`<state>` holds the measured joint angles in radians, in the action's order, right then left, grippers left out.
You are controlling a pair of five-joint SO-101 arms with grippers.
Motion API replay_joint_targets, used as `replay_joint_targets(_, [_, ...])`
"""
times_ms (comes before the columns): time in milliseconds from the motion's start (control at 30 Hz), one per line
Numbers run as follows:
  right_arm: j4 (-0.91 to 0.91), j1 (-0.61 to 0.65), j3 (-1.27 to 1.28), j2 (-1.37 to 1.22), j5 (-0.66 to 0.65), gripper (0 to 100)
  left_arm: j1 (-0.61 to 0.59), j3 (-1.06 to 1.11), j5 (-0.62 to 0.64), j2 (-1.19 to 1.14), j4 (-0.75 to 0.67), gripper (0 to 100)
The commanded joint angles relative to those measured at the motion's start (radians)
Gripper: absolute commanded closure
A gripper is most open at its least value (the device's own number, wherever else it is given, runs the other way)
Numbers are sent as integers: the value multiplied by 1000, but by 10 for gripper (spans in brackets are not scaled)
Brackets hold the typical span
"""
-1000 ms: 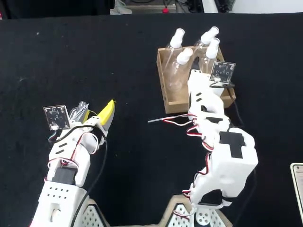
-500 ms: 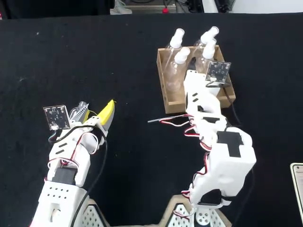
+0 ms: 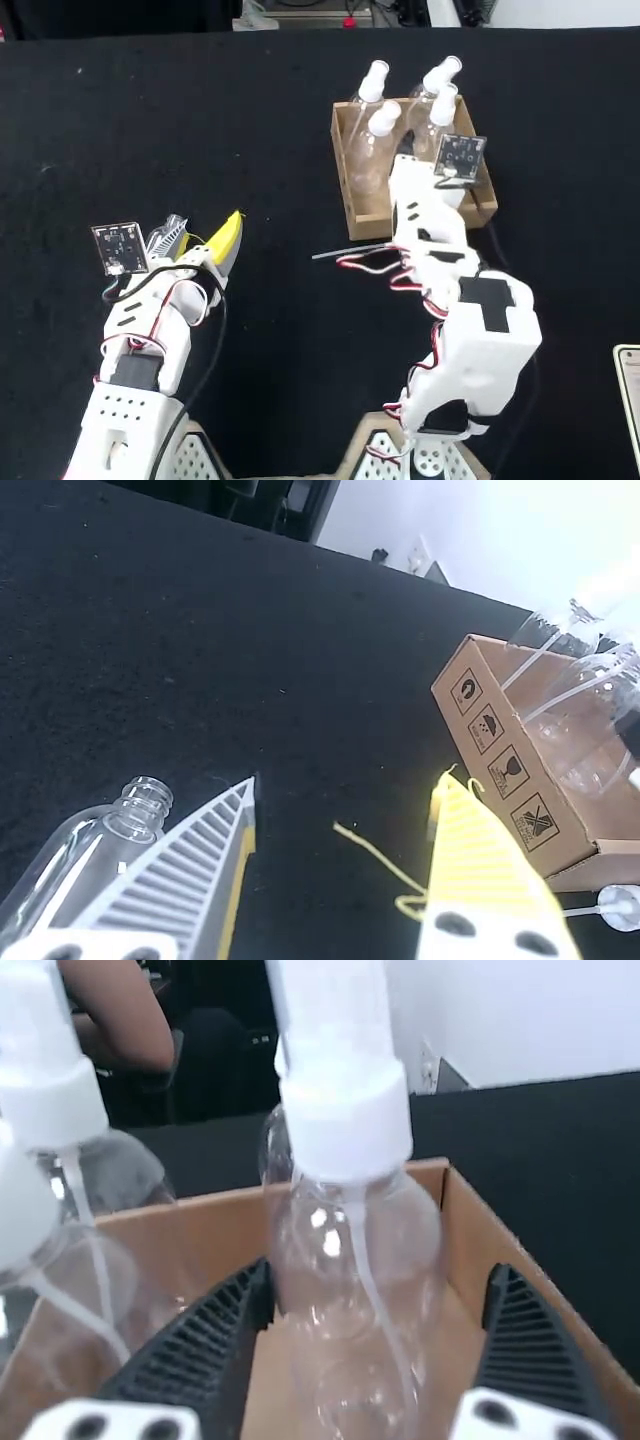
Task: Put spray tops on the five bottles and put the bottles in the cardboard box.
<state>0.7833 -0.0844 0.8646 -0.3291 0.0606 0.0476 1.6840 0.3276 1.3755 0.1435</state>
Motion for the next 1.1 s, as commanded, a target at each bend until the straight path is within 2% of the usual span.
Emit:
replay_joint_targets(0, [11,23,12,84,-5,693,13,22,-9,12,-21,729])
replay_joint_targets(767, [18,15,33,97,-3,692,13,22,-9,12,-21,729])
replay_joint_targets(1067, [17,20,153,245,-2,693,13,22,-9,12,-21,729])
